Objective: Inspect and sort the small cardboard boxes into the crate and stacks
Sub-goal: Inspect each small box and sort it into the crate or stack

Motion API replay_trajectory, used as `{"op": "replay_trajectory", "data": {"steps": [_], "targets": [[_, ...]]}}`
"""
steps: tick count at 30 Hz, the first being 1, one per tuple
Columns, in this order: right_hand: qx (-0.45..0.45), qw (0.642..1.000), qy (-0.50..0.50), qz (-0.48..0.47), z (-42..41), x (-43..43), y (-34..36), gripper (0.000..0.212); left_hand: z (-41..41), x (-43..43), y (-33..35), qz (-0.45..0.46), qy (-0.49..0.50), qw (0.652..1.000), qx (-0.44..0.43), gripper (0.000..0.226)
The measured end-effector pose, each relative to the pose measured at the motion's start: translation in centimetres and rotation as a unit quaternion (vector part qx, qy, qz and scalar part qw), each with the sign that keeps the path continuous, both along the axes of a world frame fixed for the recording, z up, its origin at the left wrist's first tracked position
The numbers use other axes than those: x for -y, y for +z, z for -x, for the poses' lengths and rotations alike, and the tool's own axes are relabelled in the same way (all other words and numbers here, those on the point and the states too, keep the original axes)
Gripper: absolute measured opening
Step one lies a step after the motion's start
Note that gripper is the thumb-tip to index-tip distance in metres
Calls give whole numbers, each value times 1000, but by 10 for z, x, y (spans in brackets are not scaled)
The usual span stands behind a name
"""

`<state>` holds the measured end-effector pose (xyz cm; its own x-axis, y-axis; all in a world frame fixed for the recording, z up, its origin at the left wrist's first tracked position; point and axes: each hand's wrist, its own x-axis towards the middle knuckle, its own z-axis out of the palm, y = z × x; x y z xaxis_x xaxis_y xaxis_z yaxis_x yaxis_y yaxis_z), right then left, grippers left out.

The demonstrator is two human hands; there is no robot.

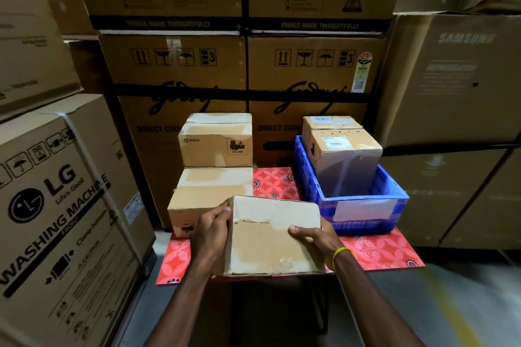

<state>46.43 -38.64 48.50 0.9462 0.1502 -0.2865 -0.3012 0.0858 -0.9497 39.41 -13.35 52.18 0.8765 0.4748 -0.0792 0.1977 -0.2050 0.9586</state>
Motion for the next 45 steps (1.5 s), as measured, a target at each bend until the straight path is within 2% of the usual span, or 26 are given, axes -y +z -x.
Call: {"op": "replay_trajectory", "data": {"steps": [2, 5, 6, 9, 10, 13, 16, 17, 18, 19, 21, 22, 23, 24, 25, 27, 29, 31, 32, 33, 35, 37, 40, 43, 45], "targets": [[2, 1000, 6, 0, -5, 2, -1, 46, -6, -3, -5, 7, -5, 1000, -7, 50], [1, 1000, 9, 4, -15, 6, -4, 49, -11, -6, -4, 8, -23, 1000, 1, 37], [3, 1000, 9, 8, -19, 8, -6, 58, -13, -9, -5, 21, -24, 999, 5, 34], [-1, 1000, 10, 7, -28, 17, -12, 104, -22, -26, -14, 62, -10, 998, -11, 28], [0, 1000, 7, 12, -31, 21, -14, 111, -24, -33, -18, 73, -5, 997, -19, 30], [-11, 999, -28, 23, -38, 35, -16, 109, -28, -41, -30, 74, -11, 994, -78, 79], [-3, 993, -90, 70, -37, 46, -16, 117, -29, -44, -53, 112, -46, 978, -169, 109], [7, 988, -117, 97, -36, 48, -15, 113, -33, -46, -67, 120, -60, 973, -187, 125], [28, 980, -144, 132, -33, 48, -13, 98, -39, -50, -87, 122, -66, 970, -202, 134], [56, 967, -174, 178, -30, 49, -14, 77, -51, -57, -113, 134, -75, 965, -212, 135], [105, 940, -205, 253, -27, 47, -17, 36, -52, -48, -117, 131, -84, 962, -224, 117], [112, 932, -202, 279, -23, 44, -15, 22, -53, -44, -116, 128, -77, 963, -226, 106], [107, 929, -196, 296, -19, 41, -12, 18, -57, -42, -122, 136, -68, 962, -225, 99], [100, 929, -188, 303, -15, 37, -8, 31, -73, -49, -147, 147, -65, 965, -208, 100], [87, 934, -176, 300, -13, 33, -6, 52, -85, -52, -161, 161, -63, 967, -188, 110], [54, 945, -140, 290, -4, 28, 7, 91, -88, -42, -150, 181, -53, 968, -165, 130], [39, 958, -112, 260, 4, 23, 15, 105, -68, -16, -96, 223, -48, 966, -126, 125], [50, 968, -102, 226, 7, 21, 17, 100, -54, -2, -65, 252, -47, 961, -100, 131], [65, 967, -103, 222, 9, 20, 18, 94, -53, 2, -58, 240, -29, 965, -99, 141], [78, 965, -106, 227, 11, 18, 22, 91, -51, 6, -52, 173, -3, 979, -106, 147], [83, 956, -132, 249, 12, 15, 34, 93, -47, 6, -42, 46, 38, 993, -104, 143], [91, 951, -141, 259, 12, 13, 50, 92, -42, 7, -19, 19, 58, 996, -69, 138], [123, 954, -147, 230, 10, 9, 73, 76, -44, 0, 14, -26, 79, 996, -12, 140], [155, 953, -153, 210, 8, -3, 92, 65, -44, -3, 48, -70, 92, 993, 4, 132], [166, 948, -164, 217, 4, -12, 99, 65, -45, -4, 65, -96, 101, 990, 13, 133]]}}
